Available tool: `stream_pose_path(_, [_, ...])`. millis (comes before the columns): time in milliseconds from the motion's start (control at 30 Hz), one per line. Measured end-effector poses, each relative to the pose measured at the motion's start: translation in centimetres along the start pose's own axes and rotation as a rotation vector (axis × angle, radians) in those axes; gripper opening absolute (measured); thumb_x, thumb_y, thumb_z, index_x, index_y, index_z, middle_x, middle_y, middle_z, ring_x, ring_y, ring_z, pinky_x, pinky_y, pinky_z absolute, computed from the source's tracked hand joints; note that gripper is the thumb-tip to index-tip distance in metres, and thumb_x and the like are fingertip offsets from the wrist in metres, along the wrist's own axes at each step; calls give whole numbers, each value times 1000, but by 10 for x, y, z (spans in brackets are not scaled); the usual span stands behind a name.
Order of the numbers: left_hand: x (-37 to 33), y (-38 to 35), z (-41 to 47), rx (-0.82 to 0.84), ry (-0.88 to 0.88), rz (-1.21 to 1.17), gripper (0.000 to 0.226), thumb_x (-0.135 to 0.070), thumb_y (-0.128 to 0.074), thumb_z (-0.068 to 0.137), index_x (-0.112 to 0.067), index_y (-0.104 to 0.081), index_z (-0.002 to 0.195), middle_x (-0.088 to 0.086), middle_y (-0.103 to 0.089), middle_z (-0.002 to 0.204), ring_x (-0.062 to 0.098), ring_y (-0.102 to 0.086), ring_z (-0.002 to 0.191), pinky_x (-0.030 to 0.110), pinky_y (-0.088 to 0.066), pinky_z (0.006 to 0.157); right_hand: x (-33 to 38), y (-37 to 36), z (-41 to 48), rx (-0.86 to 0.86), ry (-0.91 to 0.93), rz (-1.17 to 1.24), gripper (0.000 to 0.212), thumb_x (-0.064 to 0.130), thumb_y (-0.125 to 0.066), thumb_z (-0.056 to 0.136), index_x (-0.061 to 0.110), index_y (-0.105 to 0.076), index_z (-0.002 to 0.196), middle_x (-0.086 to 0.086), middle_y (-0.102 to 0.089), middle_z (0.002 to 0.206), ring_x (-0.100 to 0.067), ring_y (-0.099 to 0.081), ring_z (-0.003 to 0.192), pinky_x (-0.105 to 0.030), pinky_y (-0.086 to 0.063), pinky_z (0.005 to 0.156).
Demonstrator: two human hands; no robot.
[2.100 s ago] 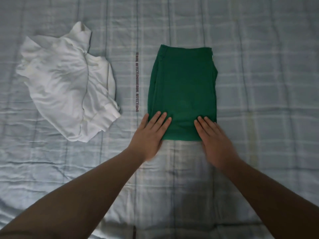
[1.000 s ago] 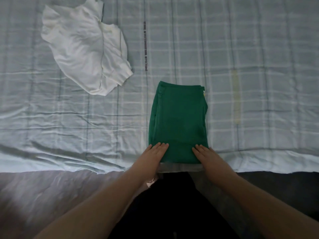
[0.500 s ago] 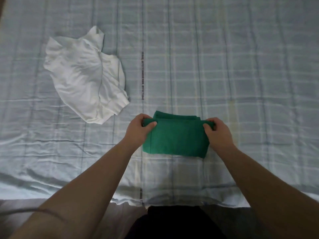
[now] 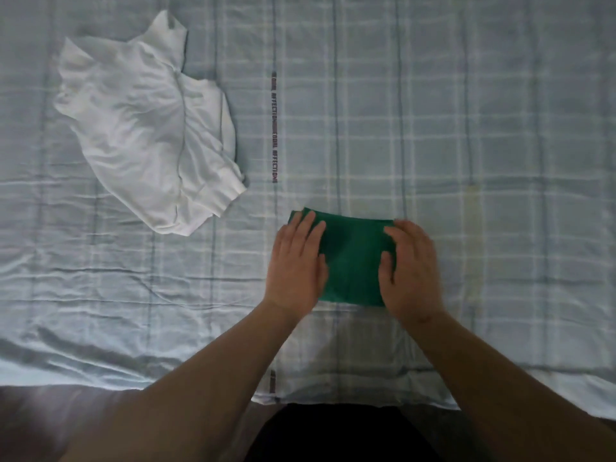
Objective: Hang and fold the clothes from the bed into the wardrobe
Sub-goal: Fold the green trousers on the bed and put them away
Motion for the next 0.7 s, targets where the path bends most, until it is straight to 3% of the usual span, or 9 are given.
stream_pose_path(67, [-12,-21,-15,126,-80,99,61,-28,-45,97,-9,-33,153,14,-28,161,32,-14,152,52,-16,122,19,-24,-12,164,164,-186,54,23,-47,95,8,-42,146,-13,-37,155,-30,-29,146,-51,-22,119])
stream_pose_path(133, [-6,-39,-21,209,-43,180,63,-36,-38,100,-14,-24,158,13,-19,165,31,-6,154,51,-12,123,10,-47,-18,284,142,-348,61,33,-39,99,10,-27,155,-11,-23,162,-29,-16,151,-54,-17,120])
stream_pose_path(233, [9,-53,-12,240,1,208,62,-41,-32,101,-18,-22,158,14,-17,165,31,-7,154,50,-12,124,-10,-65,-13,333,93,-404,63,39,-30,102,10,-19,157,-11,-18,164,-28,-11,152,-54,-14,121])
stream_pose_path(433, [21,-73,-5,274,33,217,62,-44,-34,102,-24,-18,159,10,-17,165,28,-8,153,46,-13,124,-28,-85,-8,364,82,-391,62,40,-33,102,12,-21,156,-7,-22,163,-24,-12,152,-50,-12,122])
stream_pose_path(533, [17,-66,-2,297,63,177,61,-43,-34,102,-24,-20,158,9,-16,166,27,-6,154,46,-11,124,-25,-79,-2,362,51,-289,62,37,-38,102,14,-21,157,-5,-22,163,-23,-12,152,-47,-9,123])
stream_pose_path(600, [13,-50,3,247,109,65,57,-38,-41,101,-22,-30,155,9,-21,164,26,-11,153,46,-13,124,-21,-61,2,279,-1,-110,61,31,-46,100,14,-27,155,-6,-27,161,-22,-20,150,-43,-12,123])
stream_pose_path(700, [25,-16,6,46,278,-144,54,-28,-55,95,-20,-42,146,7,-31,159,25,-21,149,41,-19,122,-48,-26,-6,54,-327,180,61,29,-53,97,20,-30,152,-2,-32,158,-18,-27,145,-35,-20,120])
Point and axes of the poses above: each hand's wrist, its own z-axis towards the middle knuckle, its own y-axis out of the back of the hand, x = y × z, the point moved 9 cm from there along z, towards the middle knuckle
